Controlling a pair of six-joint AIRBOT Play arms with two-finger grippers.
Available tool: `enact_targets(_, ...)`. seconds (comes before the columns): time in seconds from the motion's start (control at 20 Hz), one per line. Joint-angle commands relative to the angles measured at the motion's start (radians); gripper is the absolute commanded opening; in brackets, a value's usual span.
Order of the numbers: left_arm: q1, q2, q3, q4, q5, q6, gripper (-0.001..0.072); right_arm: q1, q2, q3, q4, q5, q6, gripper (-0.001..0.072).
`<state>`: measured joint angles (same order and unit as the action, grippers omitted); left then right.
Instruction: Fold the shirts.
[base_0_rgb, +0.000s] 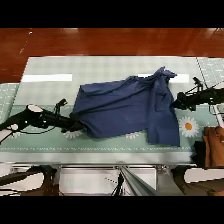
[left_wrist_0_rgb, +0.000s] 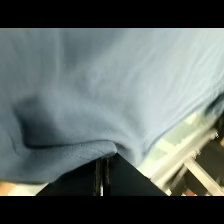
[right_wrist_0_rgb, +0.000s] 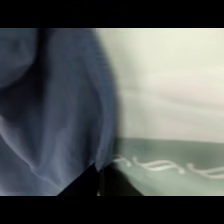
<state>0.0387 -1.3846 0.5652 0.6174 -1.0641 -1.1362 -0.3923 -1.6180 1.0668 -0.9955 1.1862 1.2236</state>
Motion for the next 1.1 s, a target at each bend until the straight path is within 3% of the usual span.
enact_targets(0.0, 0.0, 0.002, 0.088, -0.016, -0.055, -0.001, 0.0019, 0.027, 0.025, 0.002, 0.018, 0.058, -0.055, 0.0034)
enact_targets(0.2, 0.0, 0.062, 0.261, -0.018, -0.123, -0.002, 0.0019, 0.02, 0.157, 0.087, 0.022, 0.116, -0.088, 0.0034)
enact_targets(0.35, 0.001, 0.201, 0.457, -0.034, -0.137, -0.004, 0.0019, 0.02, 0.304, 0.229, 0.131, 0.108, -0.085, 0.0034)
enact_targets(0.45, 0.018, 0.316, 0.624, -0.103, -0.123, -0.017, 0.0019, 0.02, 0.405, 0.347, 0.255, 0.06, -0.08, 0.0034)
enact_targets(0.6, 0.081, 0.482, 0.897, -0.108, 0.014, -0.016, 0.0019, 0.02, 0.562, 0.516, 0.353, -0.098, -0.068, 0.0034)
enact_targets(0.8, 0.182, 0.642, 1.15, -0.051, 0.153, 0.027, 0.0019, 0.02, 0.777, 0.662, 0.231, -0.329, 0.074, 0.0034)
enact_targets(1.0, 0.211, 0.767, 1.255, 0.101, 0.116, 0.012, 0.0019, 0.02, 0.922, 0.775, -0.023, -0.313, 0.266, 0.0034)
enact_targets(1.05, 0.211, 0.797, 1.261, 0.167, 0.11, -0.047, 0.0019, 0.02, 0.951, 0.787, -0.055, -0.307, 0.298, 0.0034)
